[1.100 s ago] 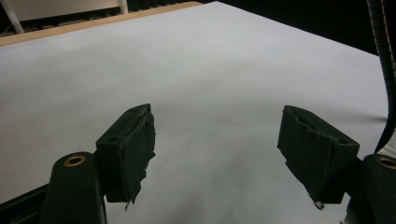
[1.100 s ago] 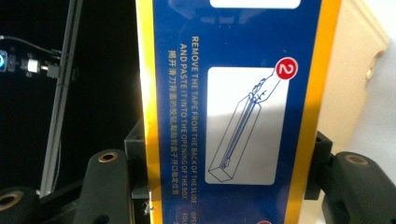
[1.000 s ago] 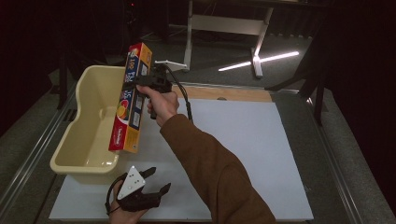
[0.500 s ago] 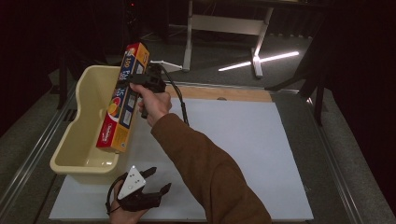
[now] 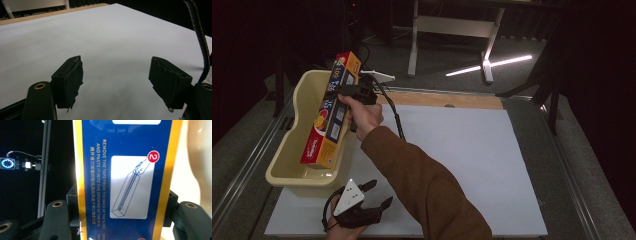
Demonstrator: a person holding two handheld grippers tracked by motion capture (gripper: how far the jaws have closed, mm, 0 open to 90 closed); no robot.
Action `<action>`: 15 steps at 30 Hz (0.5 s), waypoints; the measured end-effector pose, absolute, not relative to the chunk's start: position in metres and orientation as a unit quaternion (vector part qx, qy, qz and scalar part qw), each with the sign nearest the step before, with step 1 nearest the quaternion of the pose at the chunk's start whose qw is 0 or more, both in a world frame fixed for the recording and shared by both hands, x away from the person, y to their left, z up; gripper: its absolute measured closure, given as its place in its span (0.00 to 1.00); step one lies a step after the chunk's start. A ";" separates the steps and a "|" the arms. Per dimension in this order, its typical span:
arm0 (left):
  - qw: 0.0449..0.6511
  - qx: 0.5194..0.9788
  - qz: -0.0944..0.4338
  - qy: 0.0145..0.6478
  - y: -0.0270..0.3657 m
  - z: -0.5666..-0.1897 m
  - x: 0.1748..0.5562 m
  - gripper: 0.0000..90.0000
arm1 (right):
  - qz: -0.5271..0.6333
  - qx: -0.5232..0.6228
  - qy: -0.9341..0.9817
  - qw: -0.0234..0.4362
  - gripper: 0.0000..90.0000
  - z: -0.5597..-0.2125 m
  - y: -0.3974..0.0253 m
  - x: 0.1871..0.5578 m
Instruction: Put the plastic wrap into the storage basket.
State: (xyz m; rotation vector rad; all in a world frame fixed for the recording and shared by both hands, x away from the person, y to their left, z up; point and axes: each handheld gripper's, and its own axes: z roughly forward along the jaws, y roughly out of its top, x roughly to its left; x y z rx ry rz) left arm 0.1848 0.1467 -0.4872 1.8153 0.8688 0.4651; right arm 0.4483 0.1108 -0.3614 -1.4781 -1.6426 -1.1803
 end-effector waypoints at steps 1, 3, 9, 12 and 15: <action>0.513 0.755 0.193 0.361 0.147 -0.487 0.185 0.30 | -0.444 -0.560 -0.626 0.312 0.44 -0.363 0.113 0.448; 0.514 0.754 0.194 0.361 0.147 -0.487 0.185 0.30 | -0.440 -0.561 -0.628 0.311 0.44 -0.366 0.118 0.447; 0.516 0.751 0.194 0.363 0.150 -0.487 0.185 0.30 | -0.433 -0.560 -0.631 0.318 0.44 -0.375 0.127 0.445; 0.516 0.751 0.194 0.363 0.150 -0.487 0.185 0.30 | -0.429 -0.559 -0.633 0.321 0.44 -0.378 0.131 0.445; 0.517 0.751 0.194 0.363 0.150 -0.486 0.185 0.30 | -0.426 -0.561 -0.634 0.320 0.44 -0.382 0.132 0.446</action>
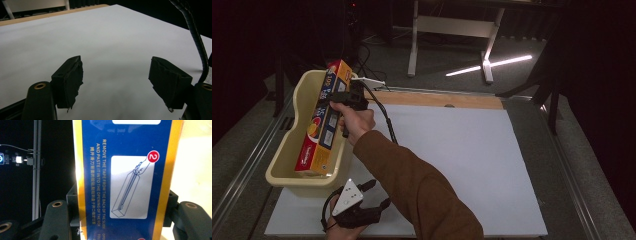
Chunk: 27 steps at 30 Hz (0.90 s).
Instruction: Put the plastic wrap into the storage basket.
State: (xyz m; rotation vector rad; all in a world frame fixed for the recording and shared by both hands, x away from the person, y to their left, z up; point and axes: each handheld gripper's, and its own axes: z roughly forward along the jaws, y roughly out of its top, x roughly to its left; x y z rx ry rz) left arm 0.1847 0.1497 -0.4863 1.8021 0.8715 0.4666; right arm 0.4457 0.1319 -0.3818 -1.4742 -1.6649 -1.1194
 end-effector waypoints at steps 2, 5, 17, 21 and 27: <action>0.517 0.750 0.194 0.363 0.150 -0.487 0.185 0.30 | -0.422 -0.562 -0.636 0.319 0.44 -0.385 0.132 0.446; 0.517 0.751 0.194 0.363 0.149 -0.487 0.185 0.30 | -0.420 -0.563 -0.636 0.320 0.44 -0.387 0.132 0.445; 0.516 0.751 0.194 0.363 0.150 -0.487 0.185 0.30 | -0.397 -0.579 -0.643 0.306 0.43 -0.402 0.138 0.445; 0.517 0.750 0.195 0.363 0.151 -0.486 0.185 0.30 | -0.392 -0.586 -0.641 0.303 0.43 -0.406 0.139 0.446; 0.516 0.751 0.194 0.363 0.151 -0.486 0.185 0.30 | -0.383 -0.586 -0.645 0.306 0.41 -0.407 0.138 0.448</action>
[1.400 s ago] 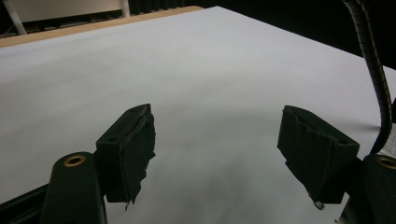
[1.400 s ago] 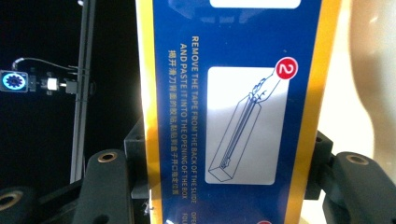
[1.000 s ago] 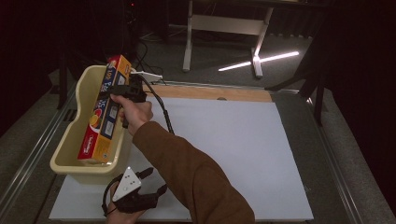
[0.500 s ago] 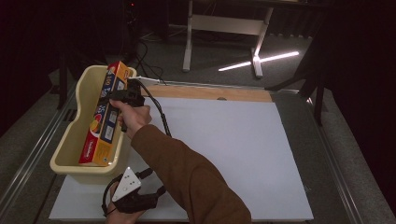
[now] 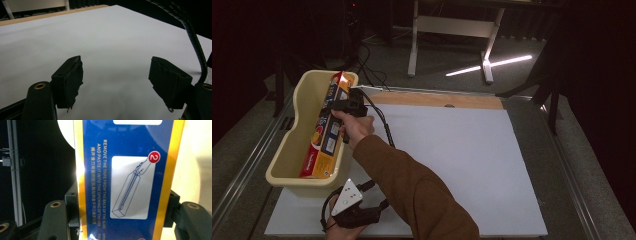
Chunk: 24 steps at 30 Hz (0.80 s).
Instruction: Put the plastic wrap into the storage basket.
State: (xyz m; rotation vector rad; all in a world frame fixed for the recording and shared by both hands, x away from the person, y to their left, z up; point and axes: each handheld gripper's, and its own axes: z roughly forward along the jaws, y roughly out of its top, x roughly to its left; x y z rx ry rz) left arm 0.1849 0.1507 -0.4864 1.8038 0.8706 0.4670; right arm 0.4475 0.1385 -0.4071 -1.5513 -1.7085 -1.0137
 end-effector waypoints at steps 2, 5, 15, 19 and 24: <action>0.516 0.751 0.194 0.363 0.151 -0.486 0.185 0.30 | -0.378 -0.589 -0.649 0.298 0.40 -0.406 0.138 0.448; 0.517 0.751 0.194 0.362 0.151 -0.486 0.185 0.30 | -0.373 -0.592 -0.655 0.286 0.38 -0.405 0.137 0.448; 0.516 0.751 0.193 0.363 0.150 -0.487 0.185 0.30 | -0.361 -0.590 -0.671 0.268 0.38 -0.401 0.135 0.446; 0.516 0.751 0.194 0.363 0.149 -0.487 0.185 0.30 | -0.359 -0.588 -0.677 0.258 0.37 -0.397 0.134 0.442; 0.515 0.752 0.194 0.362 0.148 -0.487 0.186 0.30 | -0.370 -0.579 -0.679 0.259 0.38 -0.386 0.128 0.439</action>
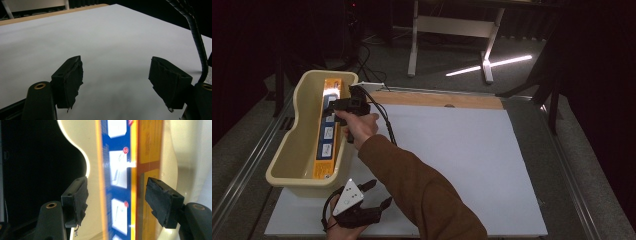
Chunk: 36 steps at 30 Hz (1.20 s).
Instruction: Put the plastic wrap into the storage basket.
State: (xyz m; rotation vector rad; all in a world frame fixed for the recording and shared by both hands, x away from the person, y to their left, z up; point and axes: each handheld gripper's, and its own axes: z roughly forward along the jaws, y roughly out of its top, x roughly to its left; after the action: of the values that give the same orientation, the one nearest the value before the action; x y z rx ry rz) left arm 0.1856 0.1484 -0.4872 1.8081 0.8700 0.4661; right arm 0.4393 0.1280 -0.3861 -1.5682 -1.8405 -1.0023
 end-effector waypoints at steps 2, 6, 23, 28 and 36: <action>0.514 0.753 0.194 0.361 0.148 -0.487 0.186 0.30 | -0.372 -0.573 -0.684 0.258 0.38 -0.383 0.126 0.438; 0.513 0.755 0.194 0.360 0.147 -0.487 0.186 0.30 | -0.370 -0.559 -0.696 0.258 0.40 -0.382 0.120 0.438; 0.508 0.752 0.207 0.365 0.148 -0.487 0.185 0.30 | -0.386 -0.404 -0.816 0.147 0.45 -0.369 0.059 0.416; 0.503 0.753 0.214 0.366 0.147 -0.487 0.186 0.30 | -0.388 -0.382 -0.830 0.124 0.45 -0.376 0.028 0.413; 0.503 0.750 0.218 0.370 0.148 -0.486 0.187 0.30 | -0.380 -0.339 -0.861 0.013 0.44 -0.390 -0.027 0.398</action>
State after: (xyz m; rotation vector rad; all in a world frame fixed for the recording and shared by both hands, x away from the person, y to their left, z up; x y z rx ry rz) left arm 0.1867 0.1480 -0.4863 1.8112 0.8944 0.5271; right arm 0.3983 -0.0269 -0.3903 -1.0556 -2.6825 -1.1826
